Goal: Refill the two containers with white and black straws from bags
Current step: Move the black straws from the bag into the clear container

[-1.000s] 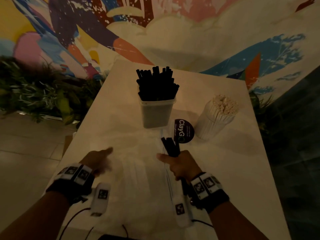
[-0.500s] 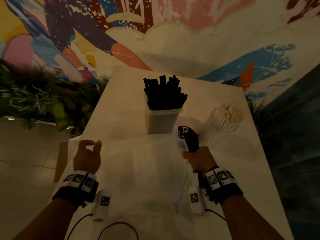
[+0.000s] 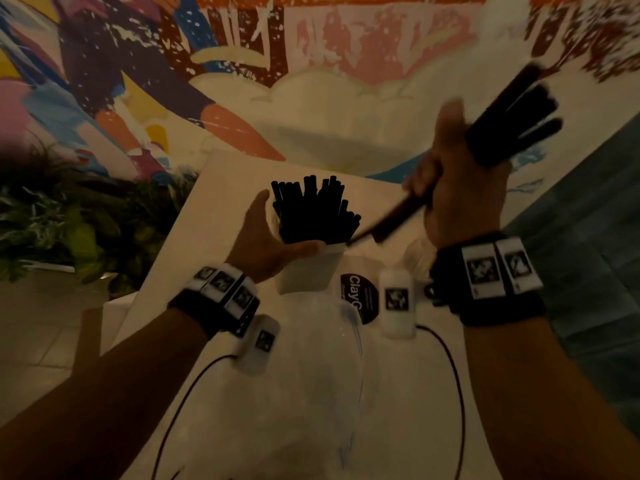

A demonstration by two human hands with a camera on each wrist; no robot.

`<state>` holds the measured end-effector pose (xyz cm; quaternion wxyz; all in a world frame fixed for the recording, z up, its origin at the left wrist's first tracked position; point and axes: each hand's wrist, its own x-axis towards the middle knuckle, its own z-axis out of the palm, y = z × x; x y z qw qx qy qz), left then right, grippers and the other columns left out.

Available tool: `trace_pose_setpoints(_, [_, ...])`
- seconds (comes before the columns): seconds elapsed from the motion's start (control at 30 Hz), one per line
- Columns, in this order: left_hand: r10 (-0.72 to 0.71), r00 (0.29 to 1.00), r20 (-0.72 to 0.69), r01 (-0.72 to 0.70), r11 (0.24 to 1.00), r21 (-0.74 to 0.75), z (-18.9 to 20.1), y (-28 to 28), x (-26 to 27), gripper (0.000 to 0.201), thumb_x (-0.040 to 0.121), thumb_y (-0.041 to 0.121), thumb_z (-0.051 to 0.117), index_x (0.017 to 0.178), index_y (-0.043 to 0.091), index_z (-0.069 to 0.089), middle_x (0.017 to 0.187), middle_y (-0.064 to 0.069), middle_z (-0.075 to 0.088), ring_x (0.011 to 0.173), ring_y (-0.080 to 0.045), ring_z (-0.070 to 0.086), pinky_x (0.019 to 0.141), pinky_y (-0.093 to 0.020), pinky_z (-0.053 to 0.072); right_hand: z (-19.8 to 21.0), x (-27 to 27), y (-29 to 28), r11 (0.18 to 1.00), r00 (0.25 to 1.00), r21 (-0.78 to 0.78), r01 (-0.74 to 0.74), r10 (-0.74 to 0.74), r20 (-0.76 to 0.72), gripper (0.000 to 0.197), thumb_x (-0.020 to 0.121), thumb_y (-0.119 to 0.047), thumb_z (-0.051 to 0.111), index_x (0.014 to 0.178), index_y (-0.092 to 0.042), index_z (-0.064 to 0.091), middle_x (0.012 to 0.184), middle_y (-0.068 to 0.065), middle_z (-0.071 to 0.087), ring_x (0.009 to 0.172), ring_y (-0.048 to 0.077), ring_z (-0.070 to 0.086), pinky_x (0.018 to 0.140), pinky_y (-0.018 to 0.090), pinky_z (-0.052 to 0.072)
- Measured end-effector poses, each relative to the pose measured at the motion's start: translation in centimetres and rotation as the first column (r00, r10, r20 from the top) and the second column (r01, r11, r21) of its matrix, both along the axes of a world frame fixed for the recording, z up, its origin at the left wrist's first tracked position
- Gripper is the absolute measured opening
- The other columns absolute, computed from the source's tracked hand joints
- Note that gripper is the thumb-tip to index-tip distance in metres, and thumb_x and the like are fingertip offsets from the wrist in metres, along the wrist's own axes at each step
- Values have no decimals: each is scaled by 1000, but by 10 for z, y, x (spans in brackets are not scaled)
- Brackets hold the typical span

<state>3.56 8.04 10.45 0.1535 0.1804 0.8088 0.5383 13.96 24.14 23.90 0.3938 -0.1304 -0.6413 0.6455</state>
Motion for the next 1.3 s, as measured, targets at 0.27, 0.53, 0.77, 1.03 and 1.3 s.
trace_pose_setpoints(0.27, [-22,1000,6,22,999,27,-27,20,-1,98,70,16,78,143,25,14,121,11,44,109,-14,48,82,-30,40,-16,-69,-25,966,994,258,-33,6,107,37,77,-51,62,49,-28,53,43,-7,51,45,17,51,65,43,51])
trace_pose_setpoints(0.53, [-5,995,101,4,1000,4,-30,22,-11,105,69,20,78,143,41,6,136,-1,51,121,-29,50,97,-39,43,-37,-69,-21,912,994,402,-86,49,102,37,71,-57,61,61,-24,49,56,1,55,59,25,60,73,40,52])
trace_pose_setpoints(0.77, [-25,990,137,23,1000,9,-27,19,-10,113,56,31,79,140,47,5,138,0,48,123,-31,49,100,-51,43,-30,-58,-13,958,994,274,-89,101,-30,27,82,-16,70,60,-17,55,47,-10,55,46,10,50,53,26,46])
trace_pose_setpoints(1.03, [-27,990,137,29,1000,-13,-28,19,-12,105,69,18,77,142,43,6,138,-2,49,123,-32,48,100,-46,42,-51,-73,-27,943,983,285,-169,140,119,25,84,-19,70,64,-22,56,51,-11,57,51,11,54,58,28,49])
trace_pose_setpoints(1.3, [-30,986,162,32,999,-15,-31,19,-15,111,65,19,80,140,48,4,139,-1,47,126,-33,45,102,-51,41,-53,-71,-24,924,951,226,-308,300,69,20,85,-3,65,70,-13,57,59,-6,59,56,17,53,62,31,50])
